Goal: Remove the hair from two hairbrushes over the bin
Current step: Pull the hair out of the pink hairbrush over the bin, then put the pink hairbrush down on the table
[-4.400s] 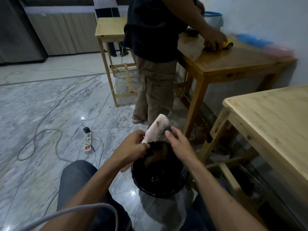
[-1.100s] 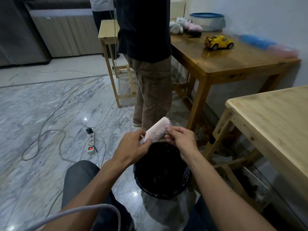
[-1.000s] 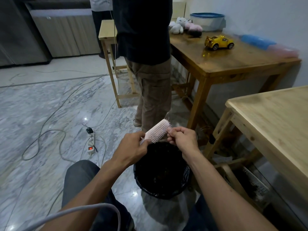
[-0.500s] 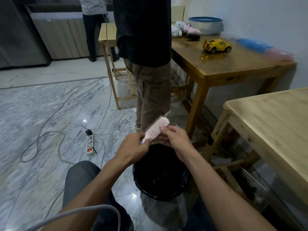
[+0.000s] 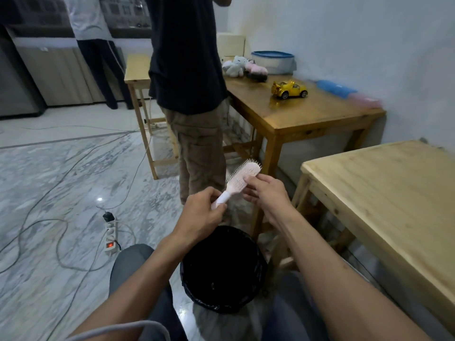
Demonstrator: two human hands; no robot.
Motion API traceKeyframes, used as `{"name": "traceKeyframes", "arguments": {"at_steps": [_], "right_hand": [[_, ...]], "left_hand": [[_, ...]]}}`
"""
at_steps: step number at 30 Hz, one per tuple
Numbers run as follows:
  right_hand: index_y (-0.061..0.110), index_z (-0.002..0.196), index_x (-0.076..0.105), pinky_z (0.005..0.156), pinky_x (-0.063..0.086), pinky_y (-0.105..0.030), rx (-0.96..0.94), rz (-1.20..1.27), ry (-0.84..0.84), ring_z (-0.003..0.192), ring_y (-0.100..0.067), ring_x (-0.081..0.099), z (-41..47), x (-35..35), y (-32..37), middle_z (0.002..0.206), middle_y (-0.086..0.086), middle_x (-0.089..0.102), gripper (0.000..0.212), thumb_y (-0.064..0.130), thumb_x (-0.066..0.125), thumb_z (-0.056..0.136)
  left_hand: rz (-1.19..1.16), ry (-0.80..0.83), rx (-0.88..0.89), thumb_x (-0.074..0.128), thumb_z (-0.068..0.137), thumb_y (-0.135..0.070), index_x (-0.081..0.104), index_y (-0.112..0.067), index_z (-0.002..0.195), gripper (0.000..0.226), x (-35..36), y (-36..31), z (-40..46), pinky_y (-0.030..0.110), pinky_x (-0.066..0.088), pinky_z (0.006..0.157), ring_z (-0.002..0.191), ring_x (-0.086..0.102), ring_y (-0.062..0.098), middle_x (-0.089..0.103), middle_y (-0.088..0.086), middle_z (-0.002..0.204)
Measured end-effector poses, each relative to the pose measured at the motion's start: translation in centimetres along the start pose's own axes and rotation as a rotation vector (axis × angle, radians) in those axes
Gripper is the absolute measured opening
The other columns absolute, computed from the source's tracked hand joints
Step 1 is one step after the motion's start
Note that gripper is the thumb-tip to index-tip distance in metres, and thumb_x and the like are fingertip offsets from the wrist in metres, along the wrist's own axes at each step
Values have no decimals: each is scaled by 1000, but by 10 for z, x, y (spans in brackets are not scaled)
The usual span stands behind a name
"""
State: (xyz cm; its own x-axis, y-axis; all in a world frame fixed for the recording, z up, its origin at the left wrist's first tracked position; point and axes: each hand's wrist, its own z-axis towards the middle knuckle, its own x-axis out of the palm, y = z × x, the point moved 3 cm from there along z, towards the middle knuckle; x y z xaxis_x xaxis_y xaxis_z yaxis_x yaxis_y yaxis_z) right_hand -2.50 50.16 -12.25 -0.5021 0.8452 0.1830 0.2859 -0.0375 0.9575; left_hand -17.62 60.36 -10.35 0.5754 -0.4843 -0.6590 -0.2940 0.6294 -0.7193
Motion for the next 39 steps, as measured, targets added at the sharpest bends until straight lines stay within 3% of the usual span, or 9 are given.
{"name": "traceKeyframes", "arguments": {"at_steps": [4,8,13,18,21,24,29,35,39], "right_hand": [[-4,116,71,64,60,-24,-32,-80,-51,79,-20,75,-2,-27,31,108,-19,78,23,6,68,96],[0,105,71,58,60,-19,-135,-107,-177,75,-19,73,-18,-67,74,95,-17,76,10,2,66,96],[1,91,73,63,61,-24,-215,-125,-356,70,-20,70,-38,-137,117,86,-15,75,4,2,69,92],[-16,101,71,84,62,-43,-250,-133,-596,71,-26,68,-72,-217,145,83,-19,72,24,4,72,88],[-3,92,73,90,60,-50,-238,-115,-702,69,-26,66,-96,-259,151,80,-17,69,11,5,74,85],[-11,94,74,89,61,-49,-220,-119,-814,62,-25,70,-120,-300,153,76,-12,70,22,8,75,82],[11,63,63,81,61,-43,-173,-177,-989,52,-22,71,-149,-363,155,53,-1,64,22,10,76,81],[3,71,68,83,64,-45,-104,-255,-1082,63,-27,76,-148,-425,161,57,-3,70,11,7,74,79],[1,76,73,58,57,-26,-42,-368,-1115,46,-16,68,-133,-453,166,58,-6,71,11,10,69,81]], "left_hand": [[-33,22,64,68,85,-17,74,-12,103,19,15,-28,9,29,44,64,76,66,16,76,-1,85],[-59,99,210,66,84,-15,74,-13,111,29,37,-69,16,36,52,79,92,68,22,76,5,98],[-65,166,392,66,84,-16,72,-11,118,35,67,-136,26,27,39,74,95,63,23,68,8,103],[-51,258,539,69,82,-21,70,-5,119,40,107,-206,18,38,50,77,89,59,24,64,9,102],[-6,312,598,68,82,-24,71,-7,113,36,134,-241,8,44,53,76,84,60,26,64,8,99],[-15,374,655,66,82,-22,72,-5,103,28,164,-271,-3,45,51,74,82,59,28,63,10,94],[-43,444,777,66,85,-19,72,-2,92,19,214,-316,-20,38,40,63,74,55,25,65,11,84],[-56,471,836,62,85,-23,72,-7,85,18,268,-356,-27,39,40,58,74,55,28,64,7,74],[-37,493,826,59,87,-25,74,-11,91,21,299,-368,-15,36,36,56,78,55,28,66,7,74]]}}
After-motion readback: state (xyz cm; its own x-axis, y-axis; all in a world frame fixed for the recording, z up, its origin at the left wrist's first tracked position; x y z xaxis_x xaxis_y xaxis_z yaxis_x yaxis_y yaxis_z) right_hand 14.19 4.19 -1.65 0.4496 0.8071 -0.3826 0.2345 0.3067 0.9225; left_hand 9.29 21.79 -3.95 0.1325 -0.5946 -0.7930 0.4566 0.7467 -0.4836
